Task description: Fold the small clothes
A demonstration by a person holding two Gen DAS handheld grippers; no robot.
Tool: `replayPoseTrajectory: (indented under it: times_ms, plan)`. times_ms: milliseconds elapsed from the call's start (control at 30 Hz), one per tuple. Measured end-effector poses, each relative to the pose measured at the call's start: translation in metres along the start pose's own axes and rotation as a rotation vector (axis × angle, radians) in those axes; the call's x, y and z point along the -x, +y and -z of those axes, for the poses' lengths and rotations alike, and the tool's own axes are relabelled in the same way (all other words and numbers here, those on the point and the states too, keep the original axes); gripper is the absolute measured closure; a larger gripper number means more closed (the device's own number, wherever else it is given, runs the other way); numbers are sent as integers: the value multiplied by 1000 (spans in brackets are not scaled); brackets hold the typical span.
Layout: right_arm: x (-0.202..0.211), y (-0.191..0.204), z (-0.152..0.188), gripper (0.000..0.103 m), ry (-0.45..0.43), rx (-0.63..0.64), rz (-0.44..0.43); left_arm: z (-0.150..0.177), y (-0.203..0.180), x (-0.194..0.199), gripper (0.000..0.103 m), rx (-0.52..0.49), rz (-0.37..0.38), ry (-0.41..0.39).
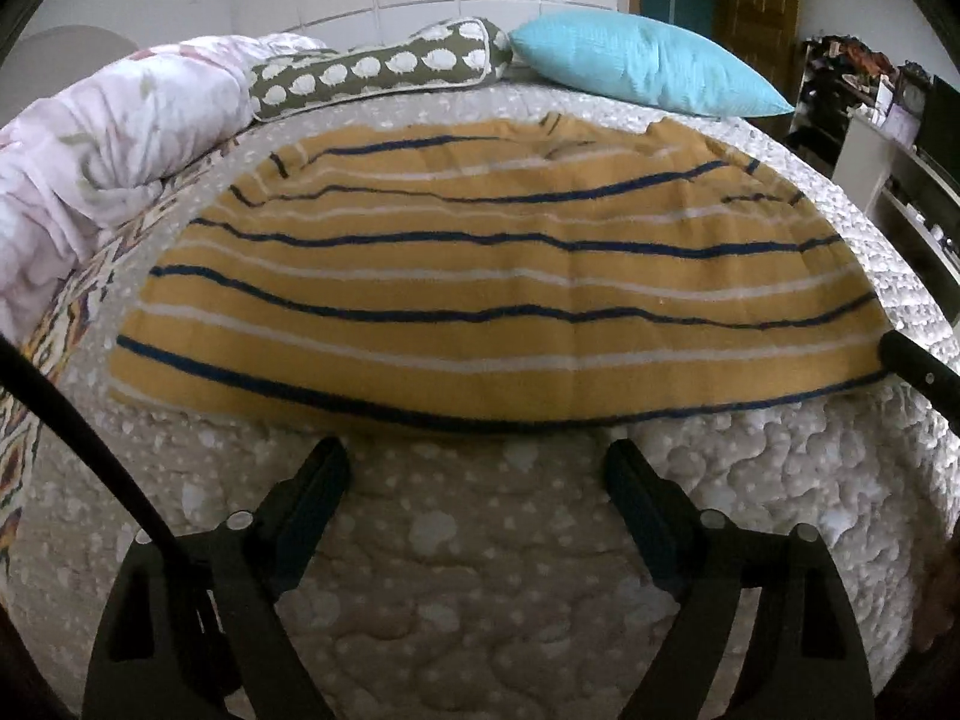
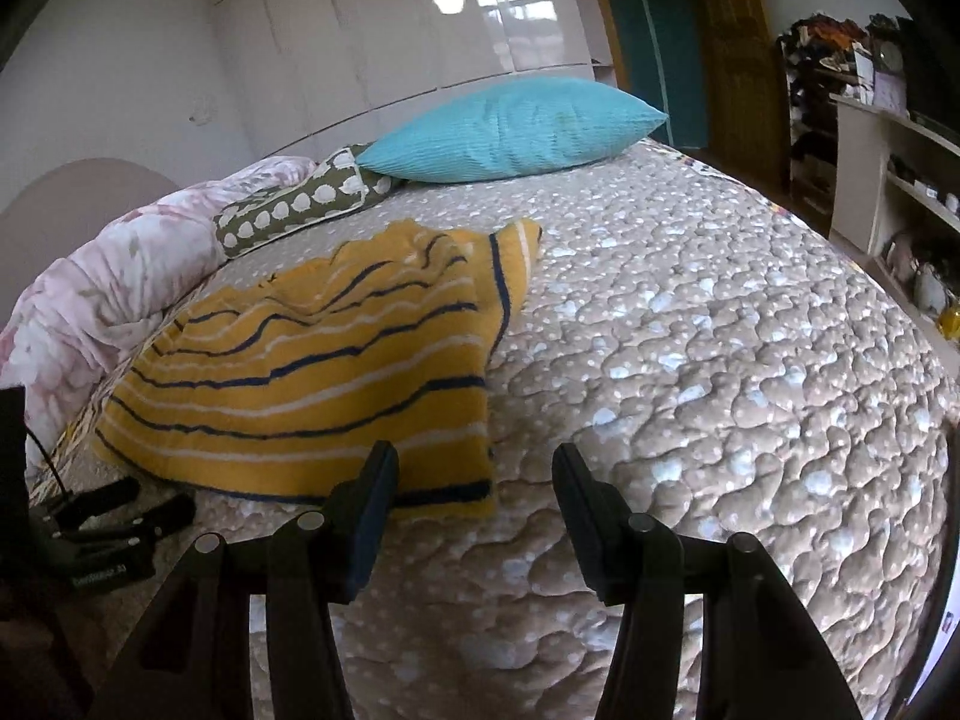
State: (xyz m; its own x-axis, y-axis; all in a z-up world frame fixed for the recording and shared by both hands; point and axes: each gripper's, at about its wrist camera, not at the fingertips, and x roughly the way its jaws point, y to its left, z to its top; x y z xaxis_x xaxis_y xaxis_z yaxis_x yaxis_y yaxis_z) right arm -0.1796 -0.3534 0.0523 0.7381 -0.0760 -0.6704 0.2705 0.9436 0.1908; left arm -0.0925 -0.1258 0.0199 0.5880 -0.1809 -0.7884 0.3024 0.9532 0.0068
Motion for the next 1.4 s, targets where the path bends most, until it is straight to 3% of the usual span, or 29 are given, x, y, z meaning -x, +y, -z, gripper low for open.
replayPoseTrajectory:
  times_ms: [133,300,1400]
  plan:
    - [-1,0,2,43,7,-18,21,2,8,-7,3,45,26,14]
    - [-3,-4,1,43,9,-48,46,3,9,-8,0,46,35,15]
    - [-10,-9,1,40,33,-42,60,7,6,-5,0,23,5,-8]
